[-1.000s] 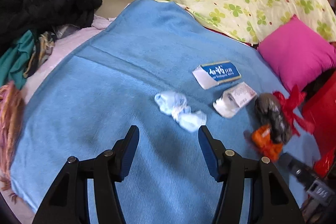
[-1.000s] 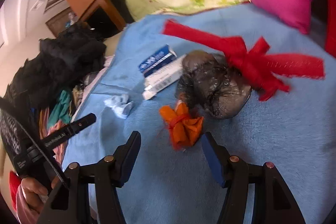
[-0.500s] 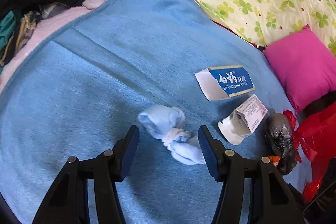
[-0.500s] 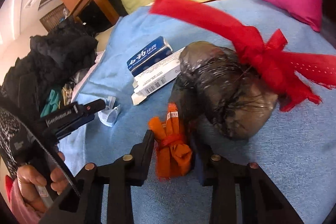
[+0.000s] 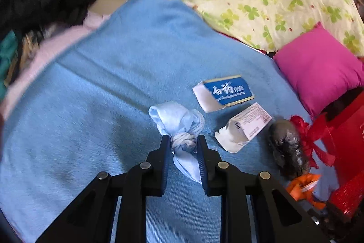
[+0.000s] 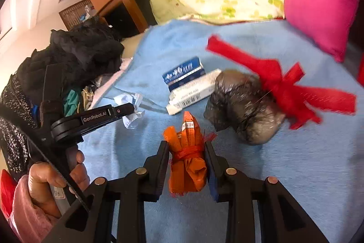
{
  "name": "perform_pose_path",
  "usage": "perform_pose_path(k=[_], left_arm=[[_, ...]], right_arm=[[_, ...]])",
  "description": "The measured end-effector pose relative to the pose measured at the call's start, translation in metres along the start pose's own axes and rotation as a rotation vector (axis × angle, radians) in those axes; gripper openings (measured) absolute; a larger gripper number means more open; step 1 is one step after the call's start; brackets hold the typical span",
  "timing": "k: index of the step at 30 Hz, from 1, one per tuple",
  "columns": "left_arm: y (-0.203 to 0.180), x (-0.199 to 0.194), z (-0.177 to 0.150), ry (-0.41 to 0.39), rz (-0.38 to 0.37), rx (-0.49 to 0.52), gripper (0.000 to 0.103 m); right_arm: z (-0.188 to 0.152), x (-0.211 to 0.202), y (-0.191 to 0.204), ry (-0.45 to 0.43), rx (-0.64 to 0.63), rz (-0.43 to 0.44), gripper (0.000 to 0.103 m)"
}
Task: Collect trash
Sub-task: 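Lift both held items and carry them toward the red mesh basket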
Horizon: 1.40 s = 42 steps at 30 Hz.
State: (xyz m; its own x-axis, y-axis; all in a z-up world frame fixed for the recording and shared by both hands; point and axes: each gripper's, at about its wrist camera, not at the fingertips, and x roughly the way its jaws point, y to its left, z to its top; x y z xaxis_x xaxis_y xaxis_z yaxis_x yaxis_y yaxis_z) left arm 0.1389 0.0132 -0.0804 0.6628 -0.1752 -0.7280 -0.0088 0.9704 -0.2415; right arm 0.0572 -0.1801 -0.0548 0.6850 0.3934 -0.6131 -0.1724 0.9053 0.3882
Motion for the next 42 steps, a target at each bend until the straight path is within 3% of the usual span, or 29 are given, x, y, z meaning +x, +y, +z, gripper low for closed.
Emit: perform_pose_path(k=[6, 23, 34, 42], left_arm=[[-0.029, -0.04, -0.011, -0.092, 0.039, 0.118, 0.024], [-0.118, -0.11, -0.057, -0.238, 0.011, 0.413, 0.024], [-0.147, -0.133, -0.075, -0.289, 0.032, 0.483, 0.024], [-0.157, -0.144, -0.086, -0.284, 0.032, 0.479, 0.024]], right_arm=[[-0.001, -0.043, -0.002, -0.08, 0.007, 0.0, 0.032], [-0.012, -0.133, -0.026, -0.264, 0.039, -0.108, 0.033], [-0.021, -0.168, -0.035, -0.336, 0.052, -0.13, 0.033], [-0.024, -0.191, -0.048, -0.391, 0.08, -0.134, 0.033]])
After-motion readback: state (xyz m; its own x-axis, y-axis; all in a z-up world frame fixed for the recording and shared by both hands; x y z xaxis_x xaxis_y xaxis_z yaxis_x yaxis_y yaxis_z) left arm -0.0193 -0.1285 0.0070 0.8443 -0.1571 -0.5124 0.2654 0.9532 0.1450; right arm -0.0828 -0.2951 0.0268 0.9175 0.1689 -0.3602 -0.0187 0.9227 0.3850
